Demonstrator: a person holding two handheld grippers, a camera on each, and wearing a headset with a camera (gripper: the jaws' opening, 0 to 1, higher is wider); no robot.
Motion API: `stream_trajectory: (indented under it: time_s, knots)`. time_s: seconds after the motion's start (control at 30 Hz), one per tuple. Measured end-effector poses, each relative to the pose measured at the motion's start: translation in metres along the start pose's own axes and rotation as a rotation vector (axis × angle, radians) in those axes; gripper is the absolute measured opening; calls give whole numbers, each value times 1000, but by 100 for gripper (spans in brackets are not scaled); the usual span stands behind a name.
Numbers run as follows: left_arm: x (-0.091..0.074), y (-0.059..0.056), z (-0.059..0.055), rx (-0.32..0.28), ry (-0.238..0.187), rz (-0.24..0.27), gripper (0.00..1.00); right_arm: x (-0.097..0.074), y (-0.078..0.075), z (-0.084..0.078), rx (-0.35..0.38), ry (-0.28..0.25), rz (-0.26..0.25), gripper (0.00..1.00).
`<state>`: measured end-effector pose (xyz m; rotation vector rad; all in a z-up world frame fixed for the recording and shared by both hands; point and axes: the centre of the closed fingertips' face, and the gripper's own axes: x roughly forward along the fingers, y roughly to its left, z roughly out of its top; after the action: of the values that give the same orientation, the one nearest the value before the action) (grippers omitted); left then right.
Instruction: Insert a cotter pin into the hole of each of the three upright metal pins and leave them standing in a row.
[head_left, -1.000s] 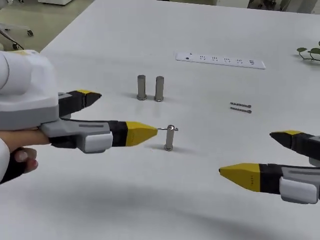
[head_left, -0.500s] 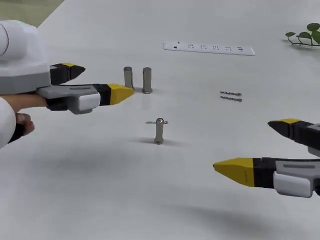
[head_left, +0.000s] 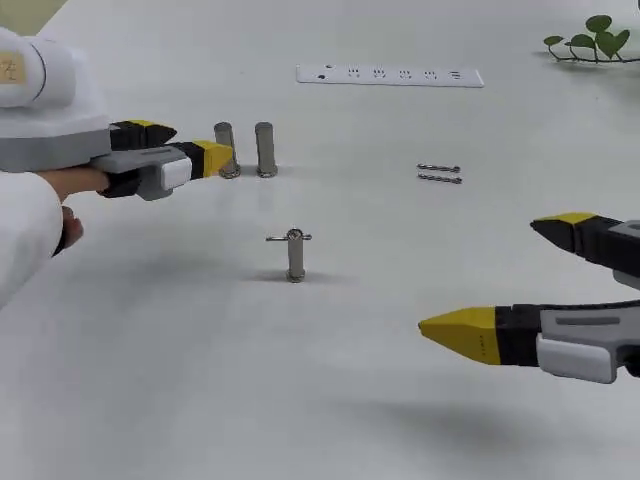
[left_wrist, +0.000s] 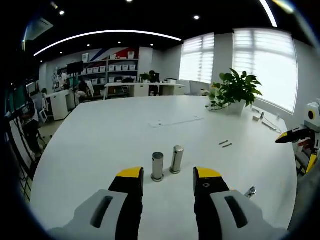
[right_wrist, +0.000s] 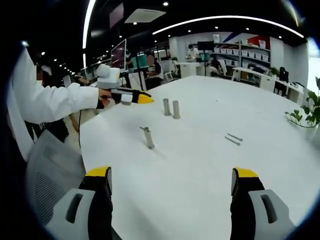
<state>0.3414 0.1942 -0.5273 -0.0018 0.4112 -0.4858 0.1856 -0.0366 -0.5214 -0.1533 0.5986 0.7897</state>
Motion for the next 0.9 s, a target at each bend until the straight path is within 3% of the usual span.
stream_trajectory:
  time_s: [0.17,0.33,0.5,0.7,0.9]
  knots:
    - [12,7,-2,-48,-1,10,23,1,0,0,4,0,3,98]
    - [23,10,-8,-50,13,14,22,3,-1,-3,-2,11,2,98]
    - [36,13,-13,-22,40,21,21,4,-3,-10,14,29,2,98]
    - [51,13,-18,4,66,12,26,3,-8,-14,9,54,-13,98]
    - [63,15,-21,25,79,19,23,2,-10,-18,13,68,-12,97]
